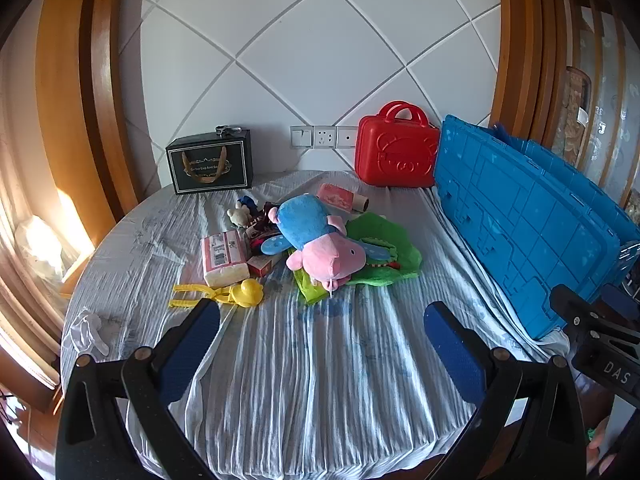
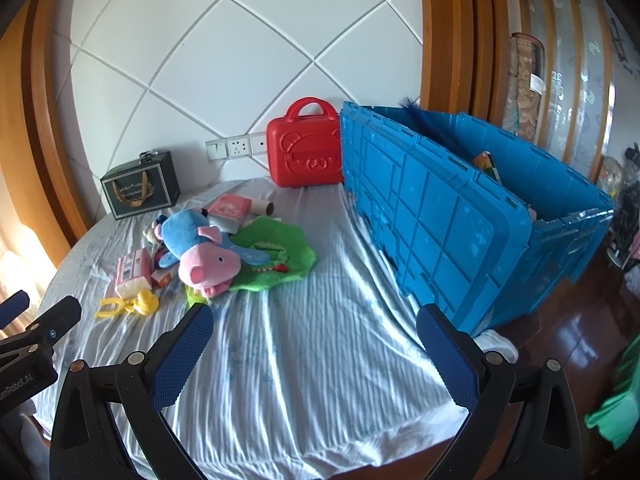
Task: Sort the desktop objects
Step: 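Move both grippers toward the plush pig on the bed, then close the left gripper on the pig's blue body while the right gripper grips its pink head, then carry the plush pig with both grippers into the blue bin and open them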
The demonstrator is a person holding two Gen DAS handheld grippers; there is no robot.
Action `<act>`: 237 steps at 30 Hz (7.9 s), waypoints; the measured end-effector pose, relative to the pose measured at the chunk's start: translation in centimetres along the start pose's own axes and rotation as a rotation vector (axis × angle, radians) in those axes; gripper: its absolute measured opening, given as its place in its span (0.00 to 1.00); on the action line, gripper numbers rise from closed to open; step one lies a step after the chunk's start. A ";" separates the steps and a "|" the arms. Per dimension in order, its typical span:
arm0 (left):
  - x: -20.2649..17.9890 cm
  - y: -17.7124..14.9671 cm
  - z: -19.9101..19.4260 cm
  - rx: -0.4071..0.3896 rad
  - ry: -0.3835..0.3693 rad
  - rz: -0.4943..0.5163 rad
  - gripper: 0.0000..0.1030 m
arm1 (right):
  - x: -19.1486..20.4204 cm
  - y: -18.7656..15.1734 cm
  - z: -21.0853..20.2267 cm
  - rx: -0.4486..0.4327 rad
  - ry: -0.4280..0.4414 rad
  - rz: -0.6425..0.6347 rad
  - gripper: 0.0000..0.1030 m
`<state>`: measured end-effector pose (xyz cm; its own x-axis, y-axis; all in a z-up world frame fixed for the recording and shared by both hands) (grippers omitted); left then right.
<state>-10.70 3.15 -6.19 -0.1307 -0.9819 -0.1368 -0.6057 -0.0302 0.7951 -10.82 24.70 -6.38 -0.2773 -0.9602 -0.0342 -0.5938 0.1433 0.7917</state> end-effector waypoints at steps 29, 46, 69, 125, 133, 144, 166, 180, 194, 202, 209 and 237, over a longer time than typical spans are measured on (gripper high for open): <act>8.6 2.6 13.4 0.130 0.149 -0.094 1.00 | 8.6 3.4 16.5 0.174 0.184 -0.136 1.00; 17.9 4.9 18.8 0.210 0.158 -0.079 1.00 | 24.4 -0.6 26.4 0.420 0.350 -0.195 1.00; 12.6 6.2 35.8 0.477 -0.114 0.126 0.99 | 19.3 -4.3 30.3 0.526 0.172 -0.216 0.95; 6.9 -4.6 21.3 0.364 -0.228 0.200 0.66 | 16.4 -5.0 19.8 0.398 0.425 -0.208 0.58; 5.3 0.9 17.3 0.191 -0.312 0.256 0.66 | 14.7 0.3 15.0 0.214 0.358 -0.187 0.58; -1.4 8.9 13.3 -0.019 -0.414 0.350 0.50 | 8.7 8.3 10.1 -0.016 0.329 -0.125 0.46; -4.3 -1.1 27.1 0.341 -0.226 0.088 0.78 | 3.3 0.1 26.2 0.361 0.351 -0.173 0.87; -8.5 -6.5 35.0 0.451 -0.170 0.166 0.93 | 3.5 -3.0 35.5 0.486 0.392 -0.155 0.99; -7.9 -5.2 37.4 0.392 -0.120 0.256 0.90 | 6.2 -2.7 39.1 0.497 0.559 -0.083 1.00; -7.2 -4.2 36.1 0.356 -0.124 0.226 0.77 | 7.3 -1.2 35.6 0.420 0.524 -0.161 0.72; -6.5 -1.2 32.0 0.259 -0.109 0.220 0.77 | 8.0 2.2 30.4 0.304 0.532 -0.183 0.70; -39.3 12.9 14.7 -0.081 -0.508 0.531 0.80 | -27.3 18.2 12.0 -0.126 0.096 0.117 0.71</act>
<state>-24.86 44.10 0.75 -0.7495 -0.6610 0.0372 -0.3027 0.3921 0.8687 -23.15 56.40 1.67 -0.2618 -0.9582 0.1157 -0.4609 0.2295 0.8573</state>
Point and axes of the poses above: each gripper's, at about its wrist camera, not at the fingertips, and z roughly the way its jaws point, x to its left, y to its top, the point moved 7 cm from there along z, roughly the way its jaws point, and after that the axes turned 10 degrees about -y, right-handed, at the moved point
